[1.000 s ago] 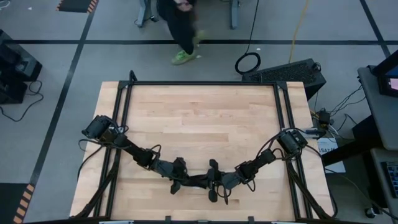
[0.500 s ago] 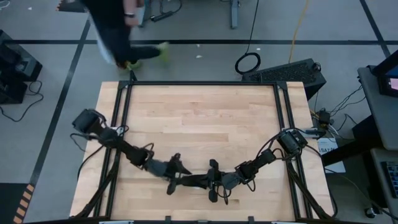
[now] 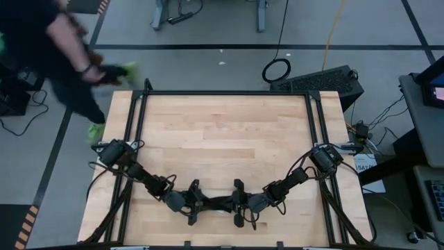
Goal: Roll napkin
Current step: Roll the black napkin
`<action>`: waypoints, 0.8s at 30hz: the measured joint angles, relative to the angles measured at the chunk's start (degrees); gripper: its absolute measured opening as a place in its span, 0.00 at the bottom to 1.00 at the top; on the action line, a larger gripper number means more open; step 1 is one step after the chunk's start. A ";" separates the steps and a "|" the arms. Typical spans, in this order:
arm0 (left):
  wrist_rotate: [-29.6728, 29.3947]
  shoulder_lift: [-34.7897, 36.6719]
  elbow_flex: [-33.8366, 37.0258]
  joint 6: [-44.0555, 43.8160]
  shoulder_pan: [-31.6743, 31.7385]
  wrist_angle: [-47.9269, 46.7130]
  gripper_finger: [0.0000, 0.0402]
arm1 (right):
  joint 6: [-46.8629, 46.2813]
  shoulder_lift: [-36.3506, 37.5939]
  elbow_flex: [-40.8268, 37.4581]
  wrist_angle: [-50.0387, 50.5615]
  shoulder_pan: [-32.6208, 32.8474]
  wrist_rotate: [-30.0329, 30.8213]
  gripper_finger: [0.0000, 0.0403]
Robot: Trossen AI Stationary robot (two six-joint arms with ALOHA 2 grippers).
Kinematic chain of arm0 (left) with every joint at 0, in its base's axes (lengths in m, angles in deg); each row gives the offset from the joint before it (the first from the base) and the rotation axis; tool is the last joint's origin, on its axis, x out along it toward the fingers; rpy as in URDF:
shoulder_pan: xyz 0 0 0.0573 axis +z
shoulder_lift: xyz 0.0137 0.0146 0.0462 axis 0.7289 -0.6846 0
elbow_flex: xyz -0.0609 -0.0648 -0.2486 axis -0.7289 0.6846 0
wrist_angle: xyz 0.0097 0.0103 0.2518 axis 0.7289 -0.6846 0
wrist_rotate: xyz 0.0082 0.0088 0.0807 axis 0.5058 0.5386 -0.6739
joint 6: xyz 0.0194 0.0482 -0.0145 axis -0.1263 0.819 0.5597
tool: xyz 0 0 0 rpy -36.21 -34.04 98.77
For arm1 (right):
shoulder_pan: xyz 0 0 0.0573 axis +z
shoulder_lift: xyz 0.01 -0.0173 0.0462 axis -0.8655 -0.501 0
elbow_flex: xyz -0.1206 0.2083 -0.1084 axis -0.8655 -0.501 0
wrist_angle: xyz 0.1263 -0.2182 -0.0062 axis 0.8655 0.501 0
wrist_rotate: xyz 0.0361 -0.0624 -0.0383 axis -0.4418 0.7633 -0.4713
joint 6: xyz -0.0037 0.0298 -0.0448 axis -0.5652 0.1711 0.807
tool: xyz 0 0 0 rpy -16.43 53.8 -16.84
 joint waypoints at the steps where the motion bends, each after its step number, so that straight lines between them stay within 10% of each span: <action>1: 0.00 0.51 0.00 0.41 -0.17 -0.52 0.32 | 0.29 -0.01 0.00 -0.26 0.02 0.00 0.00; 24: -1.80 6.06 -0.04 7.03 -1.84 -1.40 0.32 | 3.13 1.95 -0.04 -1.86 -0.14 0.07 0.00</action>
